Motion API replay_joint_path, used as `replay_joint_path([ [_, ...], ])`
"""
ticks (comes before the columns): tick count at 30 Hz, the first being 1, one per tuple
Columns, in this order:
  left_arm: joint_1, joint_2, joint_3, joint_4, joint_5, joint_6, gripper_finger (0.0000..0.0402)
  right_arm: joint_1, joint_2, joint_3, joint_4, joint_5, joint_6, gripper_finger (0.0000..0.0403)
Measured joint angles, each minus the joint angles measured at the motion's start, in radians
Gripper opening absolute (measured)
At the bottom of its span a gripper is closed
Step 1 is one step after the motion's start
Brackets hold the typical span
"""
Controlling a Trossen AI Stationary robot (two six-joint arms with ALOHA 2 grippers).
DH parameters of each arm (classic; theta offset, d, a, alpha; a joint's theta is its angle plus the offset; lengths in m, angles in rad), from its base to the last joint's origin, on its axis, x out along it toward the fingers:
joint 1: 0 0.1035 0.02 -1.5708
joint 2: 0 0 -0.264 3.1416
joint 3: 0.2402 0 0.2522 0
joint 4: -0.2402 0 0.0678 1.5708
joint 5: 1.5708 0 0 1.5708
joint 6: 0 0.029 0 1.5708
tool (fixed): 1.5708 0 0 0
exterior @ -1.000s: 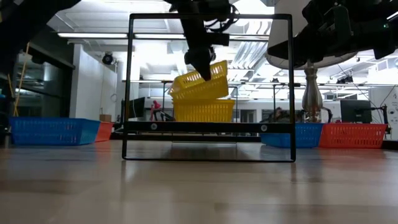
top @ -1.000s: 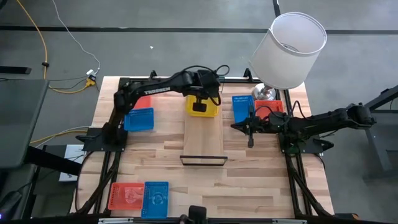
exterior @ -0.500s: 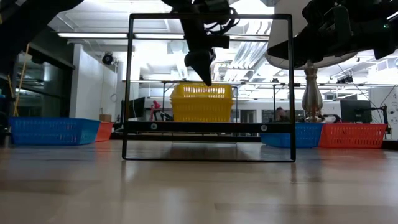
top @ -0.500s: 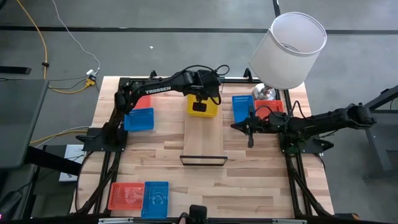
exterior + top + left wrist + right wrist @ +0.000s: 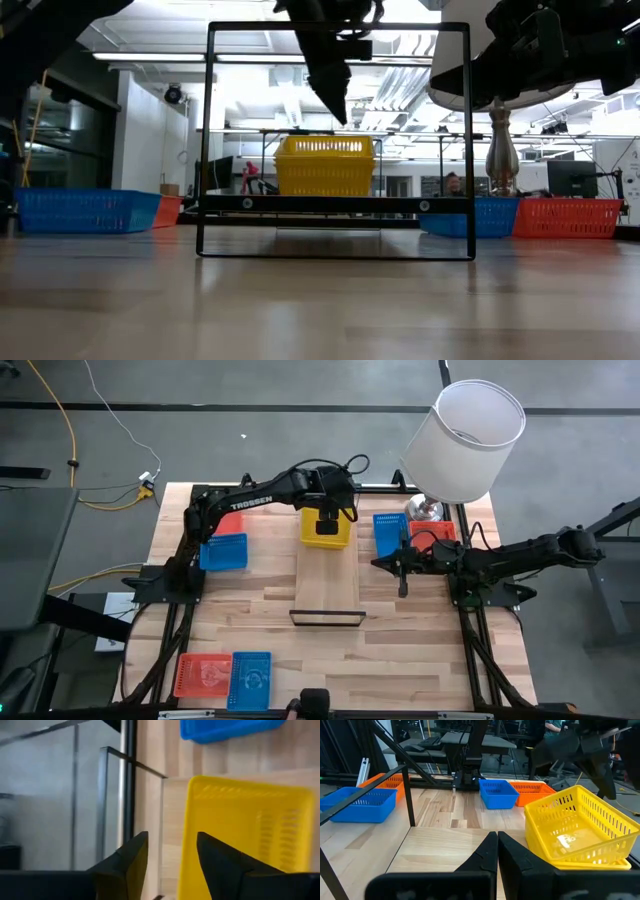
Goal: Stack baskets on shelf by color
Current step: Stack the yellow bin on top of the yellow bin on the shelf
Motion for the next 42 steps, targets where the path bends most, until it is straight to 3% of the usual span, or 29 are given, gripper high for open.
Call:
replay_joint_path([
  [3,0.010,0.000,0.001,-0.001,0.064,-0.074,0.0133,0.000,0.000,0.000,0.000,0.000,0.000,0.0000],
  [8,0.004,0.000,0.001,0.021,0.066,-0.257,0.0018,0.000,0.000,0.000,0.000,0.000,-0.001,0.0000],
  [18,-0.093,-0.005,-0.040,0.296,-0.055,-0.365,0.0001,0.000,0.000,0.000,-0.008,-0.001,0.003,0.0000],
  [21,-0.117,-0.058,-0.185,0.394,-0.108,-0.380,0.0000,0.000,0.000,0.000,-0.016,-0.004,0.013,0.0000],
  [24,-0.135,-0.169,-0.412,0.628,-0.116,-0.403,0.0000,0.000,0.000,0.000,-0.044,-0.009,0.030,0.0000],
  [29,-0.126,-0.352,-0.851,1.138,-0.129,-0.475,0.0000,0.000,0.000,0.000,-0.041,-0.009,0.029,0.0000],
  [32,-0.112,-0.420,-1.042,1.415,-0.141,-0.509,0.0000,0.000,0.000,0.000,-0.012,-0.003,0.018,0.0000],
  [36,-0.083,-0.432,-1.143,1.510,-0.147,-0.533,0.0000,0.000,0.000,0.000,0.025,0.001,0.008,0.0000],
  [42,-0.039,-0.394,-1.139,1.528,-0.139,-0.549,0.0000,0.000,0.000,0.000,0.028,0.000,0.040,0.0000],
])
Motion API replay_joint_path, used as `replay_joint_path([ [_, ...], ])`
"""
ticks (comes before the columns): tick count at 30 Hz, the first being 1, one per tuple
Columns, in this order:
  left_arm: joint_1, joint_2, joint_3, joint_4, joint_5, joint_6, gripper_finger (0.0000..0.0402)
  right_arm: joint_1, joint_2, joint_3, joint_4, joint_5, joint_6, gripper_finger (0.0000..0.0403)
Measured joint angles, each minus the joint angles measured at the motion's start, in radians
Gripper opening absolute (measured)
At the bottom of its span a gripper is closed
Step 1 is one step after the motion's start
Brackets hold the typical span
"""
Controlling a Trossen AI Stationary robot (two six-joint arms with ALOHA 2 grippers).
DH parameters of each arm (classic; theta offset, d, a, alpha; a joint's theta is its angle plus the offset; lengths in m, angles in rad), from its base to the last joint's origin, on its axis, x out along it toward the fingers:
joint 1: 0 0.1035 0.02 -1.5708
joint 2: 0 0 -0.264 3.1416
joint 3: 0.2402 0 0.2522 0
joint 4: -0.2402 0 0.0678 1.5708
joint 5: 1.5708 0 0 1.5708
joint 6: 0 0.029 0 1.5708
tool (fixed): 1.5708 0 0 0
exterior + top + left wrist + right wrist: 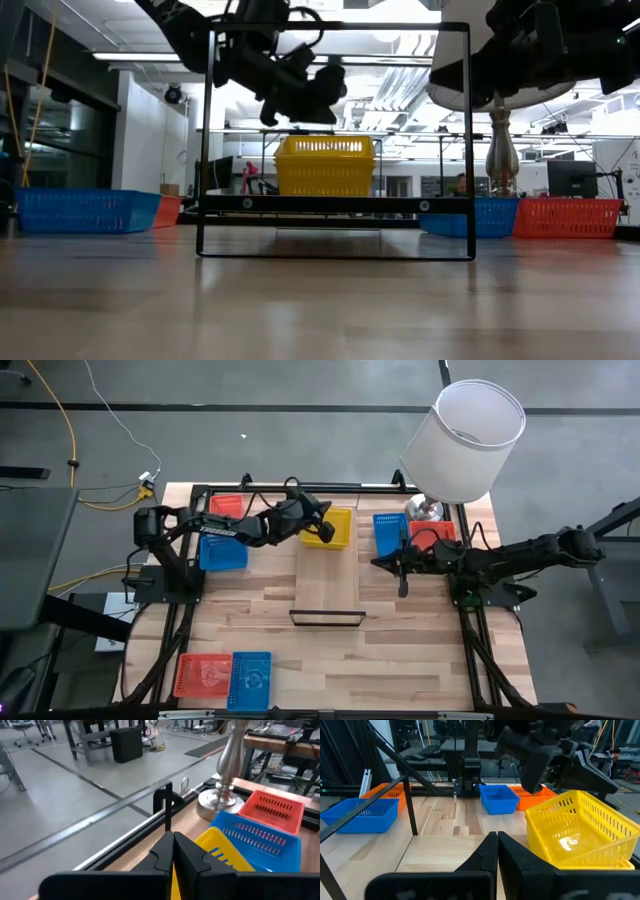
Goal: Stack baskets on shelf by color
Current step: Stack the yellow bin on top of the yellow bin on the shelf, then put the top right blue bin on the shelf
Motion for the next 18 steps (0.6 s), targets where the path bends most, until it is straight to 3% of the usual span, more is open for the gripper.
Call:
replay_joint_path([
  [12,0.048,0.080,-0.001,-0.034,0.032,-0.041,0.0000,0.000,0.000,0.000,0.003,0.021,0.011,0.0000],
  [15,0.045,0.036,-0.002,-0.045,0.071,-0.012,0.0000,0.000,0.000,0.000,0.002,0.048,0.015,0.0000],
  [18,0.028,-0.080,0.000,-0.056,0.183,0.053,0.0000,0.000,0.000,0.000,-0.002,0.063,0.005,0.0000],
])
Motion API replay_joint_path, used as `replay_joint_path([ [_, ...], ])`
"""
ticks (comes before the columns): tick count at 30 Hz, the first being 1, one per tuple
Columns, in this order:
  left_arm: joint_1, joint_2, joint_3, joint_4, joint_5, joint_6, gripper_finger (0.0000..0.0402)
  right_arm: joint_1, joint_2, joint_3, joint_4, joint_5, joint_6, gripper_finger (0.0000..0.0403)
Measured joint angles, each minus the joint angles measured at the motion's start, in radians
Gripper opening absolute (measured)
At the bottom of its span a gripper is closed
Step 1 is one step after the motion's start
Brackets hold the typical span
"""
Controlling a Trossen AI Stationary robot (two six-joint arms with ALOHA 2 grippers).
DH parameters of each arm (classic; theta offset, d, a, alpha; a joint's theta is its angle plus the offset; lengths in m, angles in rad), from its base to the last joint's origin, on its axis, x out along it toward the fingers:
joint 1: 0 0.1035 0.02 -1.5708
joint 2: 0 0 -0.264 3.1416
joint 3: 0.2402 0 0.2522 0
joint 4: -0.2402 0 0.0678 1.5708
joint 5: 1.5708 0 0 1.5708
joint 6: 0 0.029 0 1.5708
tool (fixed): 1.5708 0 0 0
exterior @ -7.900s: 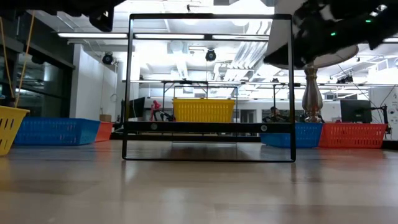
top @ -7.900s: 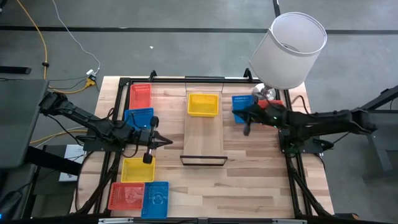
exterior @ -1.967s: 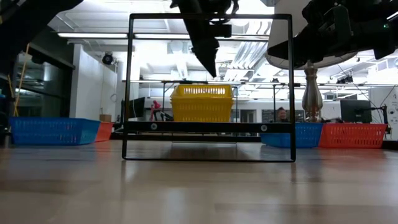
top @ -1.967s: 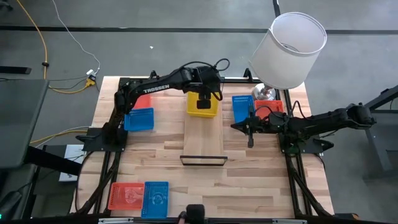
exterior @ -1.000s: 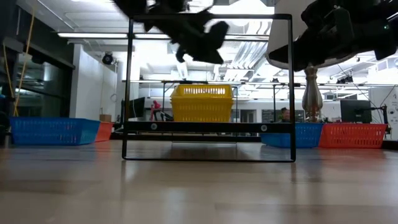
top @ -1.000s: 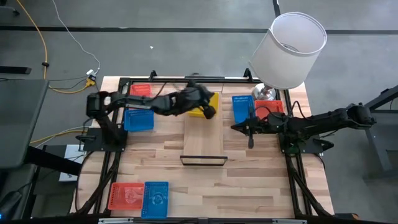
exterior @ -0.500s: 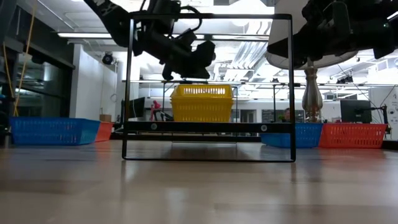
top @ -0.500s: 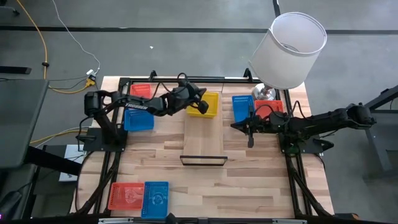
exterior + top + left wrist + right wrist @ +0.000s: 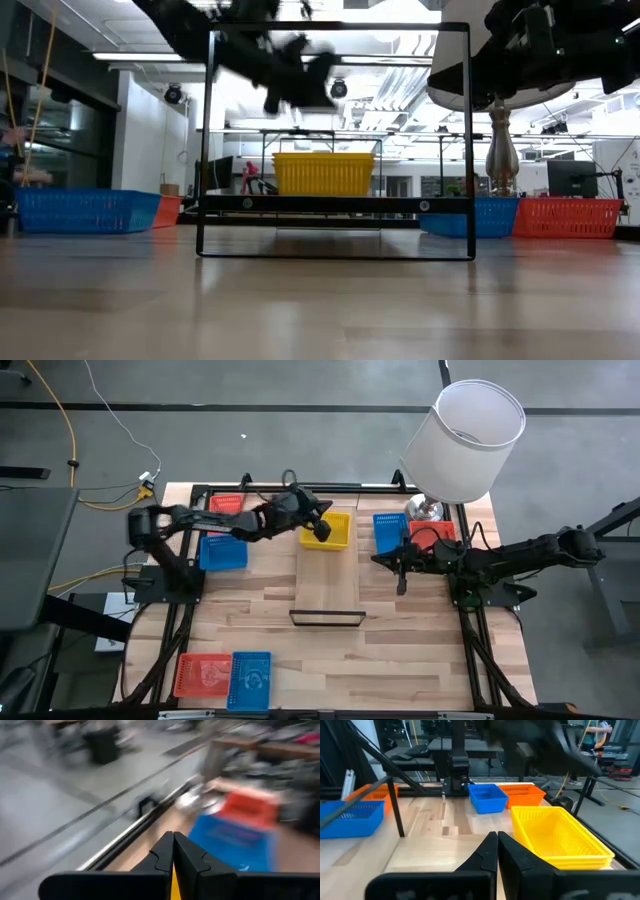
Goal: Stack baskets on shelf by color
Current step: Put the top right blue bin on the shelf
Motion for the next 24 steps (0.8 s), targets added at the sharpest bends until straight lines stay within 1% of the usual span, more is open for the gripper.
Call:
replay_joint_path([
  [3,-0.041,-0.138,-0.001,-0.119,0.125,0.066,0.0000,0.000,0.000,0.000,-0.008,0.004,-0.003,0.0000],
  [4,-0.059,-0.188,-0.011,-0.155,0.152,0.085,0.0000,0.000,0.000,0.000,-0.015,0.003,-0.001,0.0000],
  [6,-0.105,-0.295,-0.053,-0.200,0.166,0.109,0.0000,0.000,0.000,0.000,-0.020,0.003,0.000,0.0000],
  [9,-0.184,-0.463,-0.159,-0.191,0.142,0.137,0.0000,0.000,0.000,0.000,-0.021,0.003,0.007,0.0000],
  [11,-0.235,-0.573,-0.249,-0.155,0.107,0.139,0.0000,0.000,0.000,0.000,-0.021,0.003,0.017,0.0000],
  [15,-0.308,-0.744,-0.422,-0.088,0.052,0.098,0.0000,0.000,0.000,0.000,-0.026,-0.012,0.018,0.0000],
  [18,-0.342,-0.837,-0.512,-0.062,0.043,0.076,0.0000,0.000,0.000,0.000,-0.026,-0.013,0.017,0.0000],
  [20,-0.355,-0.879,-0.558,-0.045,0.028,0.075,0.0000,0.000,0.000,0.000,-0.025,-0.014,0.016,0.0000],
  [22,-0.362,-0.900,-0.596,-0.012,0.008,0.074,0.0000,0.000,0.000,0.000,-0.003,-0.015,0.032,0.0000],
  [24,-0.366,-0.911,-0.625,0.029,-0.009,0.073,0.0000,0.000,0.000,0.000,0.046,-0.020,0.081,0.0000],
])
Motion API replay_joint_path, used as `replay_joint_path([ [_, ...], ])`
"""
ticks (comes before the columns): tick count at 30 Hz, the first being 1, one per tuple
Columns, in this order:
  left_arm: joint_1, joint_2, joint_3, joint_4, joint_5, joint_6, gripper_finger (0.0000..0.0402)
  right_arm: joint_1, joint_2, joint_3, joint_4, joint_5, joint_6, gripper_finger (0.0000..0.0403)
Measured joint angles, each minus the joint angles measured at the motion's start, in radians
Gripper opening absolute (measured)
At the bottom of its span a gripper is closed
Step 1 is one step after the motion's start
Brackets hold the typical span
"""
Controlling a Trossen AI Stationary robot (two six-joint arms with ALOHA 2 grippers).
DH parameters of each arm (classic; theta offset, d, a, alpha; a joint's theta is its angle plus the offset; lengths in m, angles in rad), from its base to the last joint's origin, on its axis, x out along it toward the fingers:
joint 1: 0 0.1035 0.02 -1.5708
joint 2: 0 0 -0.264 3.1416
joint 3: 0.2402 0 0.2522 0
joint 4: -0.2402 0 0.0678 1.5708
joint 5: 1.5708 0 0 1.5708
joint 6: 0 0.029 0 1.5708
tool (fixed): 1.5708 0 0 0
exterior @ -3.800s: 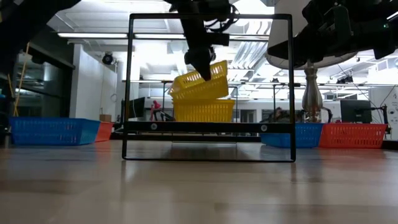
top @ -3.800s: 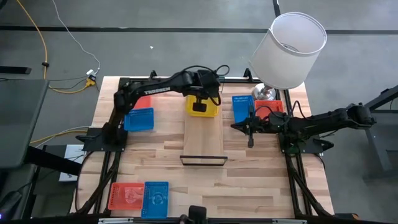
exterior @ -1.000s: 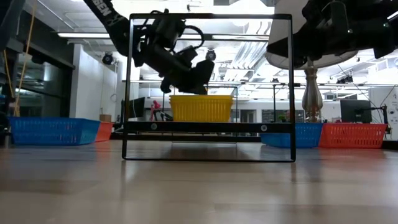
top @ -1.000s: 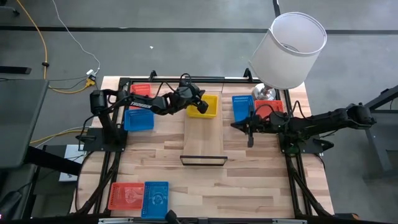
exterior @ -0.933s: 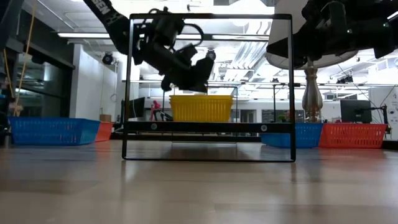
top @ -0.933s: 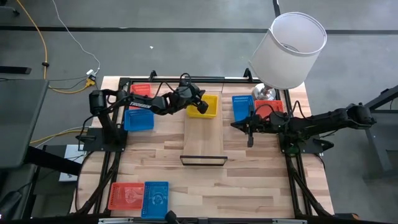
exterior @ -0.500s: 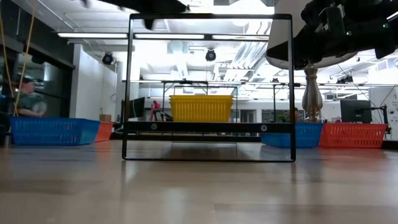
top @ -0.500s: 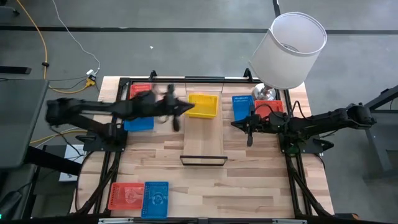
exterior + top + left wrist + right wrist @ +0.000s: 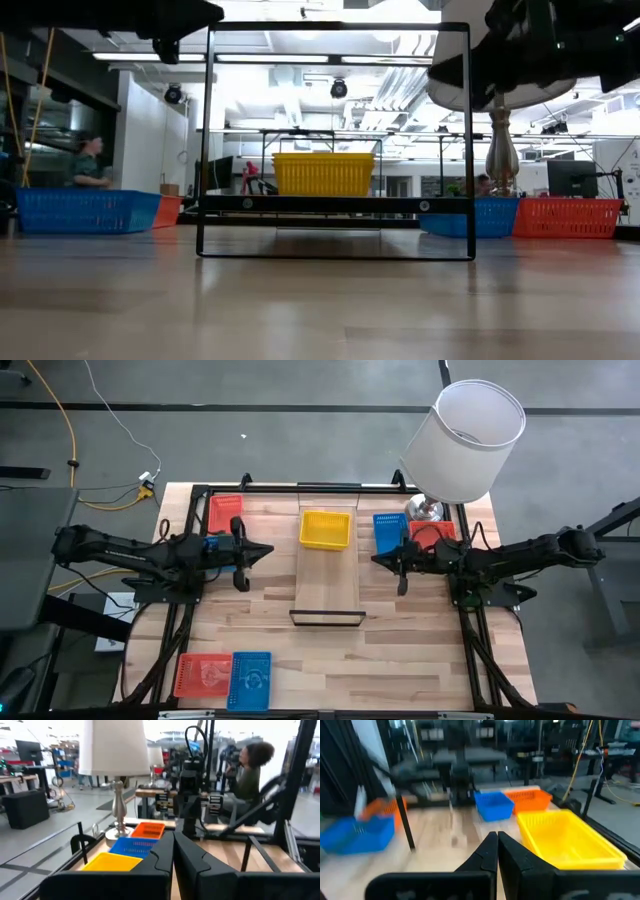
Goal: Stack baskets on shelf by color
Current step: Put the top right blue bin on the shelf
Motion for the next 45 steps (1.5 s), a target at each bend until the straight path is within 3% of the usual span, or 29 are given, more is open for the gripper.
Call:
replay_joint_path([
  [4,-0.001,-0.001,-0.022,0.111,0.013,-0.006,0.0000,-0.003,-0.001,0.000,0.099,0.002,0.034,0.0000],
  [6,-0.001,-0.002,-0.022,0.126,0.039,-0.006,0.0000,-0.012,-0.001,0.024,0.047,0.036,0.071,0.0000],
  [8,-0.001,-0.006,-0.022,0.133,0.068,-0.006,0.0000,-0.018,-0.001,0.086,-0.129,0.084,0.096,0.0001],
  [14,-0.001,-0.006,-0.022,0.136,0.089,-0.006,0.0000,0.007,0.038,0.360,-0.945,0.248,0.189,0.0046],
  [17,-0.001,-0.006,-0.022,0.134,0.091,-0.006,0.0000,0.011,0.080,0.435,-1.192,0.256,0.268,0.0089],
  [19,-0.001,-0.006,-0.022,0.134,0.097,-0.006,0.0000,0.010,0.112,0.445,-1.264,0.235,0.295,0.0117],
  [23,-0.001,-0.006,-0.022,0.131,0.099,-0.006,0.0000,0.010,0.196,0.435,-1.283,0.224,0.225,0.0160],
  [27,-0.001,-0.006,-0.022,0.127,0.099,-0.006,0.0000,0.002,0.286,0.434,-1.273,0.304,0.103,0.0179],
  [45,-0.001,-0.006,-0.022,0.105,0.097,0.028,0.0000,-0.155,0.544,0.432,-1.229,0.337,-0.065,0.0169],
])
